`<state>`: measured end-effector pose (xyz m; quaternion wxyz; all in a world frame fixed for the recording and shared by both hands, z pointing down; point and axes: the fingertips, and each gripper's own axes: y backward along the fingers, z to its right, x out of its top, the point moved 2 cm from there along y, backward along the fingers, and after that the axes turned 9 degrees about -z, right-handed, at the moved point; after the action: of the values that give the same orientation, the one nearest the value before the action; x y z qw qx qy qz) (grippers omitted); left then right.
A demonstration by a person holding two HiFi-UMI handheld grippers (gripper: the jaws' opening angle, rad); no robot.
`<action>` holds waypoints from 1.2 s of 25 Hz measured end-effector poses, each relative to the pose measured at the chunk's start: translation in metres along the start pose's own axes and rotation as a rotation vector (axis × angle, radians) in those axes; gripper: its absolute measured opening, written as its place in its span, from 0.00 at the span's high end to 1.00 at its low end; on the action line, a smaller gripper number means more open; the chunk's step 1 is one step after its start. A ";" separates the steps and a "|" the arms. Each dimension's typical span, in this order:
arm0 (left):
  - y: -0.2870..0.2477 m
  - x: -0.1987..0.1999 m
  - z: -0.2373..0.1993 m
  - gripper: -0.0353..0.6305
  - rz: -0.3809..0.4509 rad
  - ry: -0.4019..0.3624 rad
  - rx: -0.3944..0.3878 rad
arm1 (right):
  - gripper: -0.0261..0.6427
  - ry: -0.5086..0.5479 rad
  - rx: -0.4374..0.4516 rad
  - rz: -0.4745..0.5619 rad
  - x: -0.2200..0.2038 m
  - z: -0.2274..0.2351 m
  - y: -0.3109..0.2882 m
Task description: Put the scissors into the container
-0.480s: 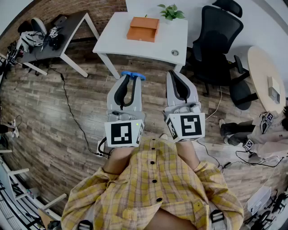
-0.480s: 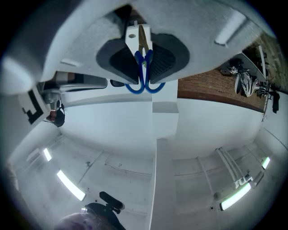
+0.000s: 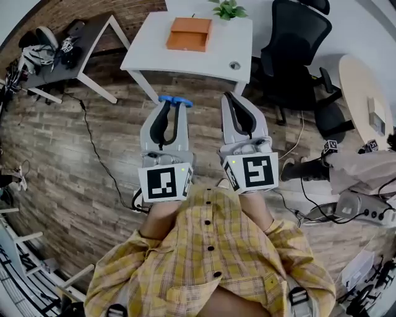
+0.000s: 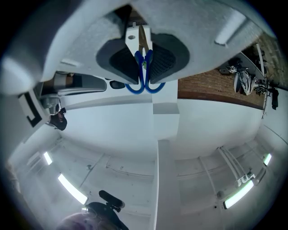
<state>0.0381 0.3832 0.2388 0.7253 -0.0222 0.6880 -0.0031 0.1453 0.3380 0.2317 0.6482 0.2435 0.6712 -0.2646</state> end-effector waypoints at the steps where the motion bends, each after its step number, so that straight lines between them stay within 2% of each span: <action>1: -0.001 -0.001 0.004 0.82 -0.003 -0.002 0.002 | 0.95 -0.005 0.002 0.002 -0.001 0.003 0.002; 10: -0.002 -0.002 0.030 0.82 -0.030 -0.036 0.059 | 0.95 -0.046 0.082 0.044 -0.002 0.022 0.009; 18: -0.002 -0.003 0.054 0.82 -0.037 -0.059 0.103 | 0.95 -0.069 0.110 0.044 -0.015 0.041 0.017; 21: -0.007 -0.003 0.054 0.82 -0.032 -0.041 0.116 | 0.95 -0.070 0.114 0.038 -0.016 0.043 0.012; 24: -0.020 -0.018 0.050 0.82 -0.071 -0.045 0.108 | 0.95 -0.066 0.110 0.026 -0.021 0.049 0.001; 30: -0.070 -0.031 0.035 0.82 -0.058 -0.004 0.062 | 0.95 -0.056 0.085 -0.003 -0.032 0.067 -0.044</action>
<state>0.0736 0.3153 0.2741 0.7268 -0.0196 0.6850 -0.0454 0.1671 0.2607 0.2640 0.6554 0.2623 0.6412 -0.3008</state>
